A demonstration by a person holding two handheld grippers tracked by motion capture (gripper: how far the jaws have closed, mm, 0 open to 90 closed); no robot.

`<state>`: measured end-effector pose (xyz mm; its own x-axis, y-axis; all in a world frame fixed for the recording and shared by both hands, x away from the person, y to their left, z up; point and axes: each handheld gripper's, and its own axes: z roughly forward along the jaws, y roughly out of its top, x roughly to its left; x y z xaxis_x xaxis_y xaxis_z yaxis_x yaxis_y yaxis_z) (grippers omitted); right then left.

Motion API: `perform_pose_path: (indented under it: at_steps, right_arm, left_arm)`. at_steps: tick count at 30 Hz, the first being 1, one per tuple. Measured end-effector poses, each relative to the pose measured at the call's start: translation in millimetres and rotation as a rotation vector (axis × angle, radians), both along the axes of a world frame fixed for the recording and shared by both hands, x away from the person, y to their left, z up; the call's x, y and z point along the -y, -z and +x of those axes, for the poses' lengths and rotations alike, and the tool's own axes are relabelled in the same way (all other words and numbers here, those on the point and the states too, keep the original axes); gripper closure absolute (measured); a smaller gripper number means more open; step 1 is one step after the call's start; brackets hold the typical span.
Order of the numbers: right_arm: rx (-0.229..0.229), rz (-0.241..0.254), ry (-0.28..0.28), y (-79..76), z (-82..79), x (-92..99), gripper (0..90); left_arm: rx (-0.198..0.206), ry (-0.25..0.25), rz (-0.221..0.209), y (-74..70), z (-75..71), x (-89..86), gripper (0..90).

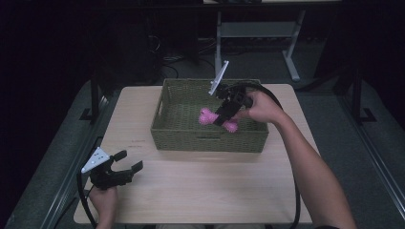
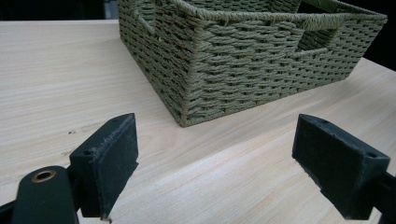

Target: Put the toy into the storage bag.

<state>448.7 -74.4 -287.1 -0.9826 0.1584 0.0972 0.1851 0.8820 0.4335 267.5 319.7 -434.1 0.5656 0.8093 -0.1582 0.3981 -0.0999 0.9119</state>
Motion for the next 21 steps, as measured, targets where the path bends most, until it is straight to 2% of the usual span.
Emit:
perform_pose_path:
  at_steps: [21]
  right_arm:
    - [-0.016,-0.004,0.028,5.0,26.0,2.7,58.0]
  left_arm:
    - [-0.001,0.001,-0.005,0.4,0.7,-0.3,13.9]
